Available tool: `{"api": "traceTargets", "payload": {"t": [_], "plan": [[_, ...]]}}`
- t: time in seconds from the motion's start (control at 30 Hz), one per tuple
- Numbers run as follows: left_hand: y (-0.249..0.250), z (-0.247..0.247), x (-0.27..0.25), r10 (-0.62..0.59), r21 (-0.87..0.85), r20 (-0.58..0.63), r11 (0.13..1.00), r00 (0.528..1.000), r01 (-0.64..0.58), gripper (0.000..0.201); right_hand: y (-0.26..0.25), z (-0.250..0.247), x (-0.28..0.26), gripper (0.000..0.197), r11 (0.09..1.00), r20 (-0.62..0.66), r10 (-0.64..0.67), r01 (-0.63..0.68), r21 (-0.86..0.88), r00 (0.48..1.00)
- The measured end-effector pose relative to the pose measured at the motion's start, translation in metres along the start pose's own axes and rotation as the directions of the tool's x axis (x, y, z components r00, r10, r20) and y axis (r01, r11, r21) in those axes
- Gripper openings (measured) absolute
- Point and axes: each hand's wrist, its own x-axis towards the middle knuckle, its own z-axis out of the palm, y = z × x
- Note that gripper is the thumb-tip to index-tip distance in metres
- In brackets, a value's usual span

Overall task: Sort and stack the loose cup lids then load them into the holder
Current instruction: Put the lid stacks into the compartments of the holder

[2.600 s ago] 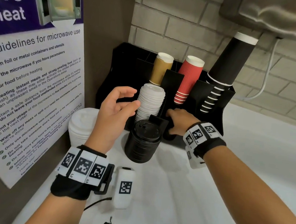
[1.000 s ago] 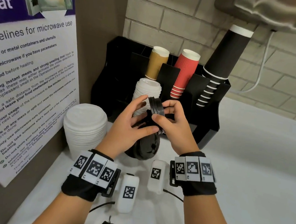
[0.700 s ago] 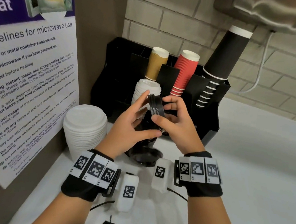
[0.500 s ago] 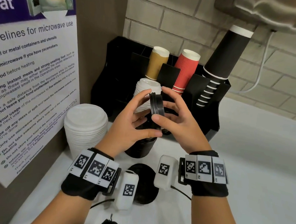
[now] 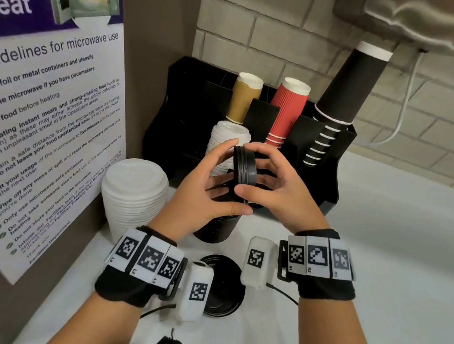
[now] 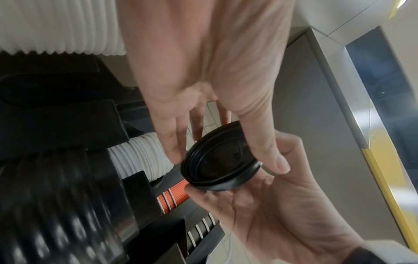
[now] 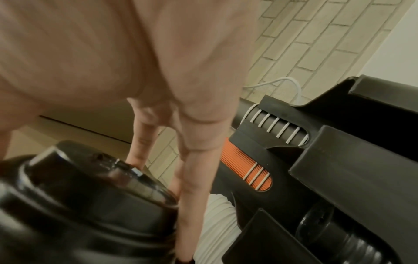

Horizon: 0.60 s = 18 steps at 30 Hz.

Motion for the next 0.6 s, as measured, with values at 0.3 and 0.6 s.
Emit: {"api": "traceTargets", "payload": {"t": [0.3, 0.6], "plan": [[0.015, -0.017, 0.004, 0.058, 0.049, -0.339, 0.998, 0.939, -0.044, 0.045, 0.022, -0.055, 0.058, 0.068, 0.906, -0.334, 0.0, -0.141, -0.399, 0.943], [0.016, -0.015, 0.004, 0.059, 0.083, -0.321, 0.996, 0.945, -0.034, 0.033, 0.047, -0.054, 0.091, 0.076, 0.405, -0.059, 0.311, -0.189, -0.895, 0.948]]}}
